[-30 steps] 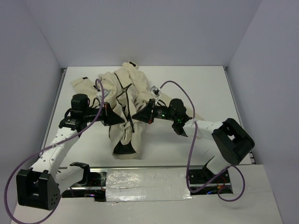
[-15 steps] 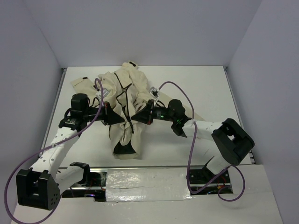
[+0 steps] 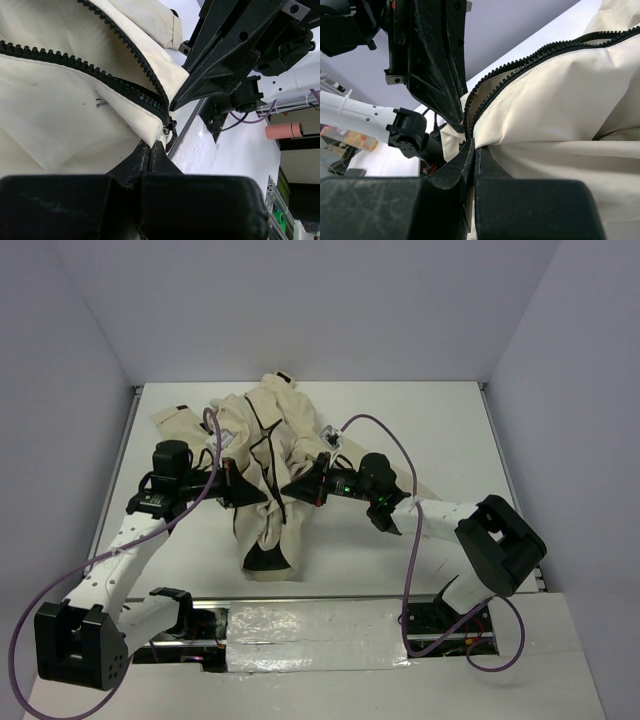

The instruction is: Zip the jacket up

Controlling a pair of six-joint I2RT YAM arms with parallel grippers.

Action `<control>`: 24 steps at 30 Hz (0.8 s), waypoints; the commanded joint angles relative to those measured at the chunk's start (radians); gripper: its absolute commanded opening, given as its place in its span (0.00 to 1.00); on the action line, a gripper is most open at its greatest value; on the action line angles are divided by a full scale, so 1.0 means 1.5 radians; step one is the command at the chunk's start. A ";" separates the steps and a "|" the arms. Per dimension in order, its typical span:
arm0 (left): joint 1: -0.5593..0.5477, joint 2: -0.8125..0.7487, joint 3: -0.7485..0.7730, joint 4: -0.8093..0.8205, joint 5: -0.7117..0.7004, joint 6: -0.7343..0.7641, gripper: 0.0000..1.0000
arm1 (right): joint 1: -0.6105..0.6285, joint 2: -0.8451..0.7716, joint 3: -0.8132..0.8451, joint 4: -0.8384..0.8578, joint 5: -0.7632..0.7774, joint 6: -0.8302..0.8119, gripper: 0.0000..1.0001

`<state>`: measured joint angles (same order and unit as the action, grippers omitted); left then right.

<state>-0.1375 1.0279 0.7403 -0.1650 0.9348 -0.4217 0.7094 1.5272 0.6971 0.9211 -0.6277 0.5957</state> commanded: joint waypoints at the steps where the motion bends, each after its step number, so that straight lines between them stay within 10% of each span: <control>1: -0.009 0.001 0.030 0.002 0.001 0.007 0.00 | 0.005 -0.031 0.008 0.014 0.029 -0.020 0.00; 24: -0.002 0.020 0.113 -0.148 -0.091 0.009 0.00 | 0.010 -0.056 -0.006 -0.006 0.047 -0.037 0.00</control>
<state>-0.1455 1.0515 0.8886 -0.3870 0.7994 -0.4187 0.7158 1.4925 0.6933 0.8722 -0.5739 0.5564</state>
